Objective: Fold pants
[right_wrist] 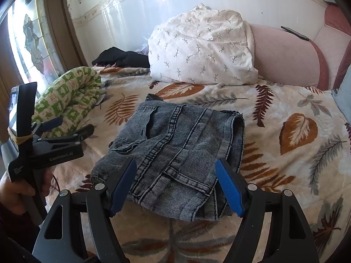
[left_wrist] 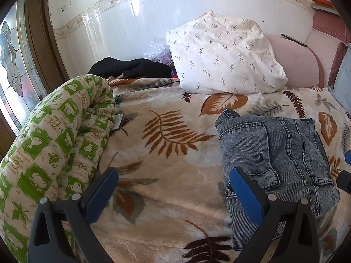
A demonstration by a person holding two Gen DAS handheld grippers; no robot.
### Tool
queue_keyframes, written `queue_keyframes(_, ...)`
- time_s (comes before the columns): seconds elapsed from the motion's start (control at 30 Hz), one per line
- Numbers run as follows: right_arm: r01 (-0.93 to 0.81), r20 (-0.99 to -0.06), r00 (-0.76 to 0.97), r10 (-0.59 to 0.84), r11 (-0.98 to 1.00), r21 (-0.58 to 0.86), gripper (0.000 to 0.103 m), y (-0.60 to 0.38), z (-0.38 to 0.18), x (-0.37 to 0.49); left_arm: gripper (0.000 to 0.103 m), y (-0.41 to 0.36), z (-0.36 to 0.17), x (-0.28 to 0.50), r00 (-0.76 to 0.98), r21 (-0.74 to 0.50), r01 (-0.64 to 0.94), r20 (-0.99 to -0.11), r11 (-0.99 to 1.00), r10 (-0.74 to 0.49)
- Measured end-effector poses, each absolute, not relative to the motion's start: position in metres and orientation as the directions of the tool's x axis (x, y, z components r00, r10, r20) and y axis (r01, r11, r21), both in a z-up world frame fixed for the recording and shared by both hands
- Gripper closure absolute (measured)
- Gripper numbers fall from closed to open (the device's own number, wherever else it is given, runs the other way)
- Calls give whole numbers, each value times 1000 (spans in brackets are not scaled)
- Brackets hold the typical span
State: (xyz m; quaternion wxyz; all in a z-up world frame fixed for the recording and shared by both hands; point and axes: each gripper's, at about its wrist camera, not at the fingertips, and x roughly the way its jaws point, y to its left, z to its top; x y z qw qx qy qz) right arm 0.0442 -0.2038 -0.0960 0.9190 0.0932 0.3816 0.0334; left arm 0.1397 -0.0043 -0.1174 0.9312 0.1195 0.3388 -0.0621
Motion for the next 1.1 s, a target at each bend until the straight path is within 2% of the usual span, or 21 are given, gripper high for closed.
queue_keyframes(0.77,37,-709,696,113,981,192,29,-213,-99,46,0,-4,-120,140,750,175,212,-660,962,-45)
queue_keyframes(0.93,85,-749,659,67,983,163,29,-223,-109,48,0,-21,-140,137,705,253,288,-708,924,-26)
queue_keyframes(1.03,126,-761,644,75,971,203,29,-241,-115,50,0,-22,-145,138,667,197,327,-741,924,-78)
queue_keyframes(1.1,174,-760,643,91,949,261,29,-262,-117,52,0,-18,-133,137,705,178,314,-702,933,-104)
